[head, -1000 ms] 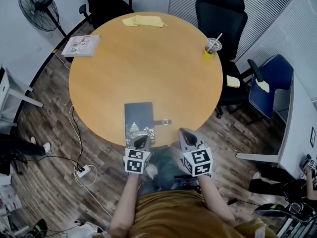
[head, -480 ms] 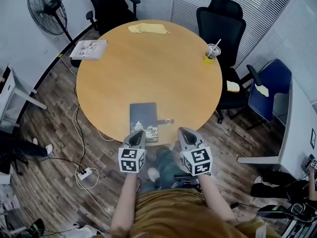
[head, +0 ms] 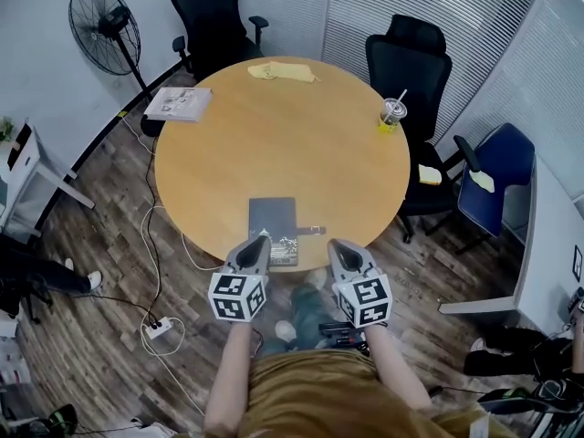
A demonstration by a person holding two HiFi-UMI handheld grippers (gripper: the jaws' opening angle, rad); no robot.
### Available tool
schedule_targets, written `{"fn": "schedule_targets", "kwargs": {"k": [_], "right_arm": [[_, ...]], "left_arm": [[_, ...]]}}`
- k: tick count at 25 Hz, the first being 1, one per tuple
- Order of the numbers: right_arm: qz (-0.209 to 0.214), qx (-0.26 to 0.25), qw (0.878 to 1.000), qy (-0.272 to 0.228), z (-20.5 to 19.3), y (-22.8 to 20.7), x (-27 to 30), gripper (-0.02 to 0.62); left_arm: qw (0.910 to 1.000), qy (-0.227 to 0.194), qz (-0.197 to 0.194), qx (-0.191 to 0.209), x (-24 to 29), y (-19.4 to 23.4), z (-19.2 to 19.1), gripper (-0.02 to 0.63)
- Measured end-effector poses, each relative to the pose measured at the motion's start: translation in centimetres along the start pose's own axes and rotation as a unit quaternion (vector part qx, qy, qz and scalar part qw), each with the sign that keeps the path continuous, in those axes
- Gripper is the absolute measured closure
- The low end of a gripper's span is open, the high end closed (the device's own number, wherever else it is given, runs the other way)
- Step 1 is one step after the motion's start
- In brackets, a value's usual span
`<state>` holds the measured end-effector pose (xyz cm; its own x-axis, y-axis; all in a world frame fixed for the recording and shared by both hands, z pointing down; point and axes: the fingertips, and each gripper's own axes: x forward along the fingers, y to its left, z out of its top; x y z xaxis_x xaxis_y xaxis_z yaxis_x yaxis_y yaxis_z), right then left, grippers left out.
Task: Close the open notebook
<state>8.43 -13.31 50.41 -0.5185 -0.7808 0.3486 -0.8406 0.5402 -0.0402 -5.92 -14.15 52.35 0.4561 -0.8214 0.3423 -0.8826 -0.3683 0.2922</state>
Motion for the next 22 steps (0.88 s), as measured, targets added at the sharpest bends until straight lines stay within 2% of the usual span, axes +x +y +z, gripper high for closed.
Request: {"fn": "schedule_targets", "kwargs": {"k": [4, 9, 22], "right_arm": [[0.006, -0.011, 1.0, -0.008, 0.7, 1.1, -0.4, 0.584], [0.009, -0.017, 1.0, -0.016, 1.2, 1.8, -1.0, 0.584], [0.008, -0.016, 1.0, -0.018, 1.3, 1.9, -1.3, 0.584]], "left_arm": [[0.9991, -0.037, -0.005, -0.022, -1.5, -0.2, 2.0, 0.58], [0.9977, -0.065, -0.006, -0.018, -2.9, -0.5, 3.4, 0.58], [0.9973, -0.066, -0.007, -0.03, -3.4, -0.6, 3.1, 0.58]]}}
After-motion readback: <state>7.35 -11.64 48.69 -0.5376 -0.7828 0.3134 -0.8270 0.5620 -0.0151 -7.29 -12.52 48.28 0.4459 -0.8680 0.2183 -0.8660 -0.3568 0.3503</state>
